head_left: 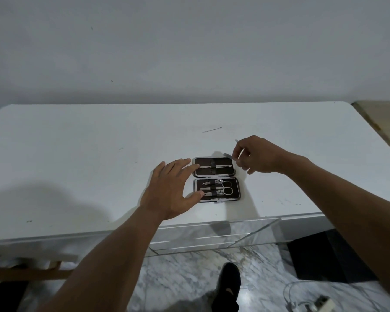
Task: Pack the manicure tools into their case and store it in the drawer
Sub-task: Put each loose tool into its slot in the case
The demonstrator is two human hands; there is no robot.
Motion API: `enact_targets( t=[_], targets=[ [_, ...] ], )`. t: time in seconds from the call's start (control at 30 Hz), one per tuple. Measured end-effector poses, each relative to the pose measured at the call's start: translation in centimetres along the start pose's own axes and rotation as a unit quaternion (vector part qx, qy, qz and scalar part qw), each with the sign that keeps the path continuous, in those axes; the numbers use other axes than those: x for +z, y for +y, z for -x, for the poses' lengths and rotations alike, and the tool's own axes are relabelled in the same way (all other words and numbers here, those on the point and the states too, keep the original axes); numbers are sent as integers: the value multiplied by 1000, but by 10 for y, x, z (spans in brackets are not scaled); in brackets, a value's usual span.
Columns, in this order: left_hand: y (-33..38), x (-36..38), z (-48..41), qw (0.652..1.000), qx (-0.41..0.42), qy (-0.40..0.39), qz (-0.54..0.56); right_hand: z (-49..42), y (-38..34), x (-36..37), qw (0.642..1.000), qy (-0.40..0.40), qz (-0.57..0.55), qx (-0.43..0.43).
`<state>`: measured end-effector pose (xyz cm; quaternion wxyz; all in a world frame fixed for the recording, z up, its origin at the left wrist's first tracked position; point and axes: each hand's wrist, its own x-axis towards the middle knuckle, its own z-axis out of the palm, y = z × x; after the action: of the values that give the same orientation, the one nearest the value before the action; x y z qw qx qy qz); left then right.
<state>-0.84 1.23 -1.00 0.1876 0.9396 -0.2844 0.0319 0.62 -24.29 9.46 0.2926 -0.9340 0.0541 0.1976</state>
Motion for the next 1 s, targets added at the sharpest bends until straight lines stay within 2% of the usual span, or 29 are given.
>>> enact_targets(
  t=[0.37, 0.73, 1.0],
  targets=[
    [1, -1, 0, 1000, -1, 4, 3, -1, 4, 0, 998, -27, 49, -36],
    [1, -1, 0, 1000, -2, 3, 3, 1, 11, 13, 986, 34, 150, -72],
    [1, -2, 0, 1000, -4, 0, 0, 0, 8, 12, 983, 37, 157, -84]
  ],
)
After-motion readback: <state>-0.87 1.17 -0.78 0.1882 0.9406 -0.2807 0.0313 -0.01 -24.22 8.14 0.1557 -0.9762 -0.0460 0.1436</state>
